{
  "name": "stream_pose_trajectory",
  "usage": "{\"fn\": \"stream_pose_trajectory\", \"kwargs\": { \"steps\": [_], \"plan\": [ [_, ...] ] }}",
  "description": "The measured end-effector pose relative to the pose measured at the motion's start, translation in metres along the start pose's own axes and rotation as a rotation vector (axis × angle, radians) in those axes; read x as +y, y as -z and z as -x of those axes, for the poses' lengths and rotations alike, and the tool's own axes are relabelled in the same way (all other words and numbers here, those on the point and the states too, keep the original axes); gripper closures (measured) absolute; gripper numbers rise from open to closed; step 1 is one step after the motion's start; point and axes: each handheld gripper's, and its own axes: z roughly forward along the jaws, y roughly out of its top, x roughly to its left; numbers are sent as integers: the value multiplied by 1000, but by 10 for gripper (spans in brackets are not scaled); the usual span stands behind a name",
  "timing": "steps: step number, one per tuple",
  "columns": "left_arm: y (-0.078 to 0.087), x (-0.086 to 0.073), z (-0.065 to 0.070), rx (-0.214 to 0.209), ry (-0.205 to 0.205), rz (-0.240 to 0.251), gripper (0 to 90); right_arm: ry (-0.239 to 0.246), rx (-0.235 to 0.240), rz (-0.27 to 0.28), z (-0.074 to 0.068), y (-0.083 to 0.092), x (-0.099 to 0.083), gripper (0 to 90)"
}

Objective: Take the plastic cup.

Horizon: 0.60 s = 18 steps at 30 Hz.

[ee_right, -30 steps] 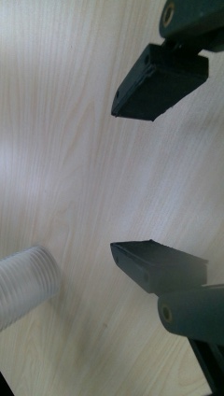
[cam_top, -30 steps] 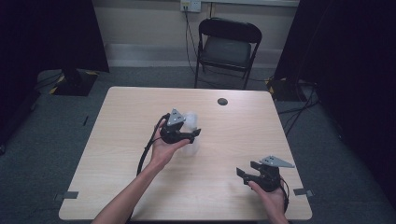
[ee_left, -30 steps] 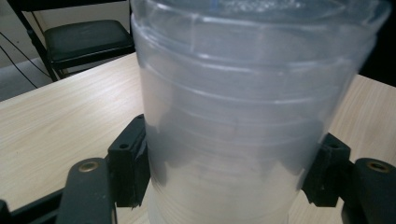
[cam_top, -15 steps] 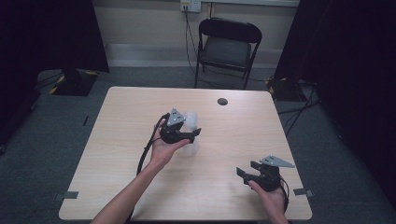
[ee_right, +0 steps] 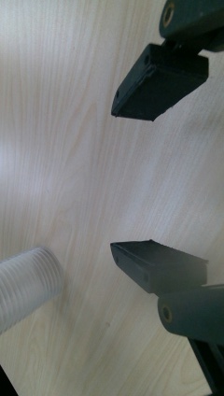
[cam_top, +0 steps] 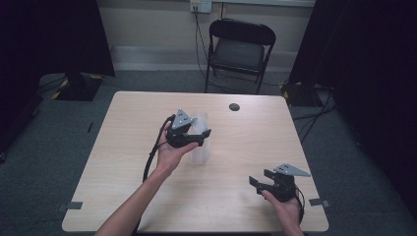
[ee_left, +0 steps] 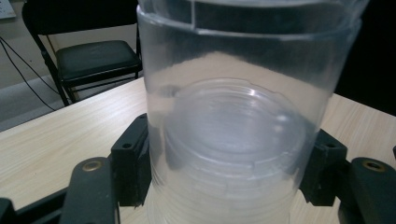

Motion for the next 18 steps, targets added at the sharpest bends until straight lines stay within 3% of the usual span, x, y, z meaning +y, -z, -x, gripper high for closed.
{"fn": "stream_pose_trajectory", "kwargs": {
  "steps": [8,18],
  "plan": [
    [2,5,4,0,-38,14,326,-5,5,-7,0,-2,0,284],
    [9,15,1,-7,5,62,329,-4,7,-5,0,-2,0,284]
  ]
}}
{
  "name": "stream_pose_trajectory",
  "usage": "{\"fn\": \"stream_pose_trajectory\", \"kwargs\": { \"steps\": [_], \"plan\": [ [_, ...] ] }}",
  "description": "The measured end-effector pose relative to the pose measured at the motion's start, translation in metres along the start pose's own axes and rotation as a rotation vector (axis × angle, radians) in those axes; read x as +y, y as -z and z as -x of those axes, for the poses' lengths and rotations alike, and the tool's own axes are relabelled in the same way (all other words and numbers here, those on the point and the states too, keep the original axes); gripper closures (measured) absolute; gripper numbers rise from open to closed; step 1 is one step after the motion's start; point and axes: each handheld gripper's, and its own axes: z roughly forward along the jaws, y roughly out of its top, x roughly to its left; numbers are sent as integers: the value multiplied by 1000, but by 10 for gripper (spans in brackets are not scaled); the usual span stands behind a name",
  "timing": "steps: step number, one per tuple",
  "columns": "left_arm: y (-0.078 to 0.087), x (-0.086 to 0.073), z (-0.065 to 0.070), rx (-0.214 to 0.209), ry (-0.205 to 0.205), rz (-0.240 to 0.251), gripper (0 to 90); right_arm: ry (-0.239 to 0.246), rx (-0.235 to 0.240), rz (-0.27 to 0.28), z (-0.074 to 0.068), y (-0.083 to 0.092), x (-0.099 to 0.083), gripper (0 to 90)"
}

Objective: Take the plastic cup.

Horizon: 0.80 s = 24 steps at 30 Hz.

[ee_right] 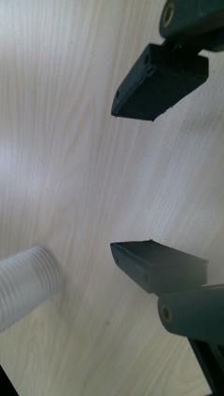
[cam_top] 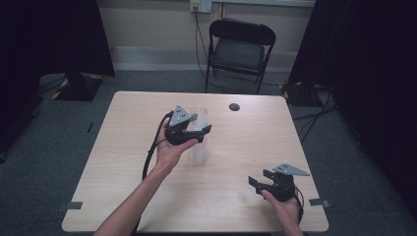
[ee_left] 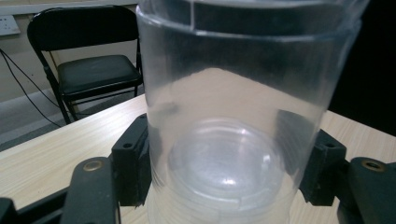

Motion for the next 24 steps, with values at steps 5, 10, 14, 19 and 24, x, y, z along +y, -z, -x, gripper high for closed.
{"fn": "stream_pose_trajectory", "kwargs": {
  "steps": [5,10,14,19,24],
  "plan": [
    [2,4,1,-6,-6,9,332,1,3,-1,-1,0,0,284],
    [4,8,4,-9,5,25,331,2,3,0,-1,0,0,284],
    [7,13,7,-13,10,52,331,0,3,0,-1,0,0,284],
    [11,18,8,-8,4,73,332,1,3,-1,-1,0,0,284],
    [18,22,7,-15,16,98,337,1,3,0,-1,0,0,284]
  ]
}}
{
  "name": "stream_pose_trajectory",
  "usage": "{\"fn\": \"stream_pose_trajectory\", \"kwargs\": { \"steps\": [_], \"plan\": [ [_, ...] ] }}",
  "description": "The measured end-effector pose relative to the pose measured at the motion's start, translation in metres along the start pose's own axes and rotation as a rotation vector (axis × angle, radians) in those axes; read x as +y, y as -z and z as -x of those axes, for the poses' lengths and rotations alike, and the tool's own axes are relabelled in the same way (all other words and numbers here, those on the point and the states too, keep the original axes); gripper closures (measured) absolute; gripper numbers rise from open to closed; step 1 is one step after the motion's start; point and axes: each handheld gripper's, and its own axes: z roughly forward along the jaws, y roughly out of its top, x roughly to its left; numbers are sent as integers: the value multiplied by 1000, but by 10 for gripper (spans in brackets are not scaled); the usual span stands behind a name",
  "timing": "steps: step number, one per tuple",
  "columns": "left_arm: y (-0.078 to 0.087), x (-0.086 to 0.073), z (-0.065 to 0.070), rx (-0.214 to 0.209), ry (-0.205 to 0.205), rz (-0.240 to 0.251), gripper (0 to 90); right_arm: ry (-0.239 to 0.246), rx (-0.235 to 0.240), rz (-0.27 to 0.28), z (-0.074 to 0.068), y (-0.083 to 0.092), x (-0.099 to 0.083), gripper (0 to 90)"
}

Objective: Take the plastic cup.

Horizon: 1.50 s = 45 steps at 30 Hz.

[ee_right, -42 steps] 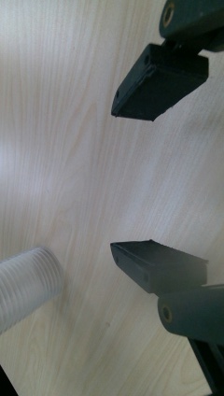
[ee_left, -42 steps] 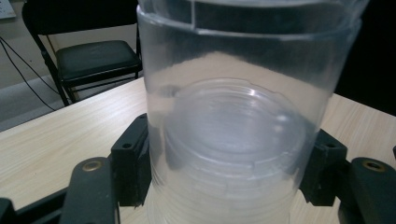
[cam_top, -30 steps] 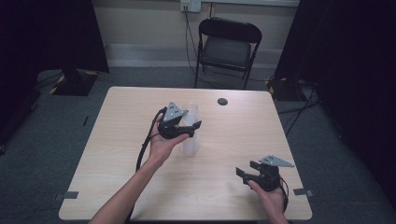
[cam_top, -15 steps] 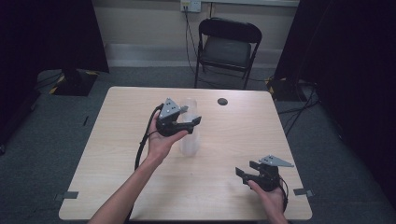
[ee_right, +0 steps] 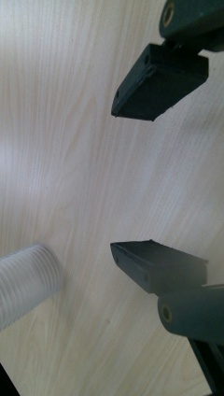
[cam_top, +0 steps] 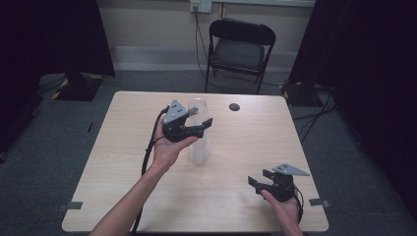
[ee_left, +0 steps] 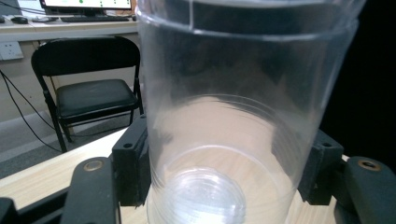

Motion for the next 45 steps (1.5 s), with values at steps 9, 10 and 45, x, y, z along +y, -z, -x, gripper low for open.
{"fn": "stream_pose_trajectory", "kwargs": {
  "steps": [9,10,45],
  "plan": [
    [13,9,-6,4,14,24,341,-2,1,-2,-1,0,0,284],
    [15,10,-6,6,23,29,341,-2,0,-1,-1,0,0,284],
    [78,-21,-23,12,170,-36,348,32,27,16,-12,1,1,304]
  ]
}}
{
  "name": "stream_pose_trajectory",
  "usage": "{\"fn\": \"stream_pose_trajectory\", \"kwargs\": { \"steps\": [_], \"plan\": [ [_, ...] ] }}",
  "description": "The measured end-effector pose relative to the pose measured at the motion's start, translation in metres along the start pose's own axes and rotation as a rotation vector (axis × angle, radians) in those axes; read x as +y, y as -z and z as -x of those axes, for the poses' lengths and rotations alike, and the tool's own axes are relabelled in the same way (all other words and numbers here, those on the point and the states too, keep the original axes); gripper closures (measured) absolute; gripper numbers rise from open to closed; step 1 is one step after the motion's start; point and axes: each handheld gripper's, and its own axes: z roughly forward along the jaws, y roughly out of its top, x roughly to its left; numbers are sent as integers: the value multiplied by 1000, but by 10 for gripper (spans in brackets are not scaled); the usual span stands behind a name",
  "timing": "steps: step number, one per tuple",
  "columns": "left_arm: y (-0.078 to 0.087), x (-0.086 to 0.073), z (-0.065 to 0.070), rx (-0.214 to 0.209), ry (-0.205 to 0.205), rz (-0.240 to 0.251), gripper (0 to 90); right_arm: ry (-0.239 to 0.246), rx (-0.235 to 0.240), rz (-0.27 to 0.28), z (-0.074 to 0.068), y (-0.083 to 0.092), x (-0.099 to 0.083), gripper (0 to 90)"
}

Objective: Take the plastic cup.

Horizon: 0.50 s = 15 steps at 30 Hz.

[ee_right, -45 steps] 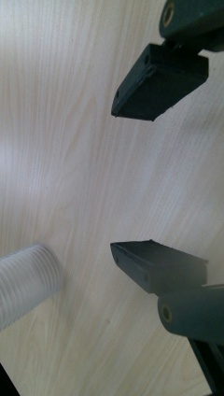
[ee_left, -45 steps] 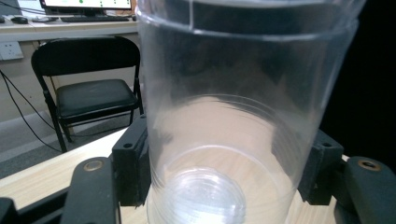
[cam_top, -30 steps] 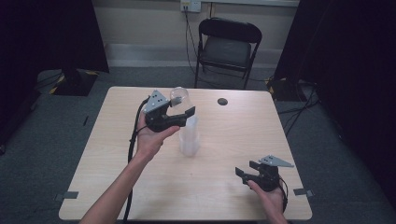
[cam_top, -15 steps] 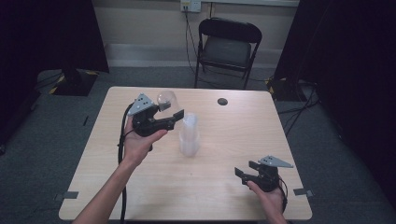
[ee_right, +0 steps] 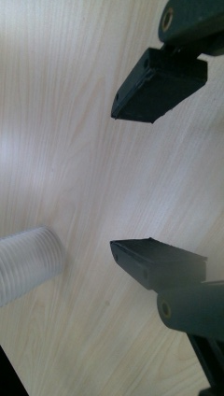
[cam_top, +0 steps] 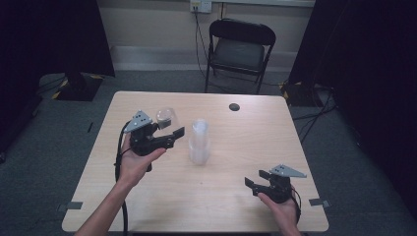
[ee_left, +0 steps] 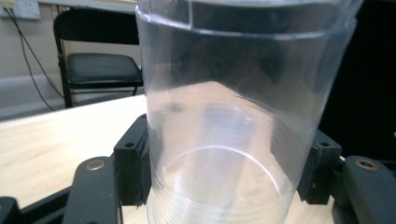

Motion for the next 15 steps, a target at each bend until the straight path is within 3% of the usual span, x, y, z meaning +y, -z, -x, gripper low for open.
{"fn": "stream_pose_trajectory", "kwargs": {
  "steps": [2,4,8,11,14,15],
  "plan": [
    [3,-3,1,-10,16,-17,347,5,8,2,-2,0,0,304],
    [6,-5,6,-12,-5,-26,347,21,3,2,-4,0,1,305],
    [13,-11,12,-31,8,-31,346,65,-1,4,-11,0,2,311],
    [15,-17,13,-23,4,-43,347,69,27,9,-17,1,3,327],
    [13,-26,11,-27,32,-46,353,68,48,22,-23,0,5,346],
    [11,-29,9,-40,58,-48,357,69,55,28,-27,0,6,364]
  ]
}}
